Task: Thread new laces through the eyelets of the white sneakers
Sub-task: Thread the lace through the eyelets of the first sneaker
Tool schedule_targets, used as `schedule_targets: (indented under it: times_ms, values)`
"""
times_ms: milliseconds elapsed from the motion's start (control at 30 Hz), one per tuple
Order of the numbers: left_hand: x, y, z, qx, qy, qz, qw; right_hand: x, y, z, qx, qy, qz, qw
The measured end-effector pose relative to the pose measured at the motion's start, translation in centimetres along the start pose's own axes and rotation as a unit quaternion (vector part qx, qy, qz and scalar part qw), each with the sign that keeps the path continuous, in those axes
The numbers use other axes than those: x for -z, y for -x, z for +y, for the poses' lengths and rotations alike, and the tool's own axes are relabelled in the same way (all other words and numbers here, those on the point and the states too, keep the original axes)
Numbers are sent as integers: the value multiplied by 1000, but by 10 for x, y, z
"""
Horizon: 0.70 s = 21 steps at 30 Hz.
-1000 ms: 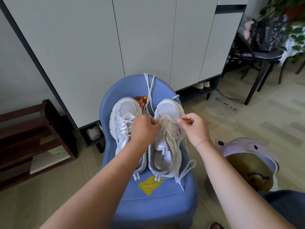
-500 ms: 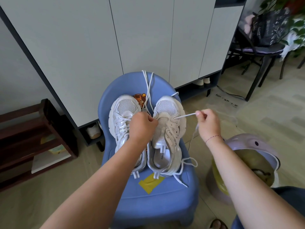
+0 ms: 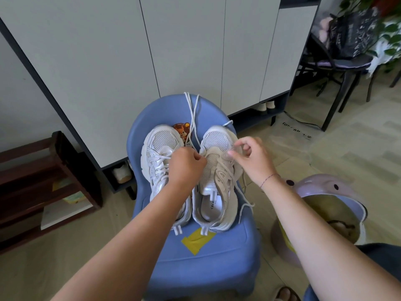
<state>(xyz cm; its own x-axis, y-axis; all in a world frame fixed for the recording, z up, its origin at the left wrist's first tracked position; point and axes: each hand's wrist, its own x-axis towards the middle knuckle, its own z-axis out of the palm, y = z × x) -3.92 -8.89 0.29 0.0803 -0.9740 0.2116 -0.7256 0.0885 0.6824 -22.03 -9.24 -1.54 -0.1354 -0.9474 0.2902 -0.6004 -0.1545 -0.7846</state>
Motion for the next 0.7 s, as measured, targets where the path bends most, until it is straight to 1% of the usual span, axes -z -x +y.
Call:
schedule_targets:
  times_ms: [100,267,433,467,533,600,633,667,700]
  values:
    - [0,-1,-1,2,1,1,1000,-7,3,3,11,11,-22,1000]
    - [-2,0,1,1,-2,-3,1000,-8,3,6,8,-7,-7,1000]
    - [-1,1,2,8,3,-2,1000,-6,-2,5,13,3,-24,1000]
    - [-1,2,2,8,5,-1,1000,-5,-3,7,5,-5,-10,1000]
    - [1,3,3,8,7,4,1000,2,-6,16,-49,-62,58,995]
    - [2,4,3,10,5,5,1000,15,-10,30,-124,-135,151,972]
    - [2,4,3,9,3,4,1000,23,-11,37,-150,-154,191,958]
    - [2,3,4,6,2,2,1000,29,-13,43,-169,-160,215,949]
    - [1,4,5,2,1,1,1000,34,-13,47,-176,-158,220,946]
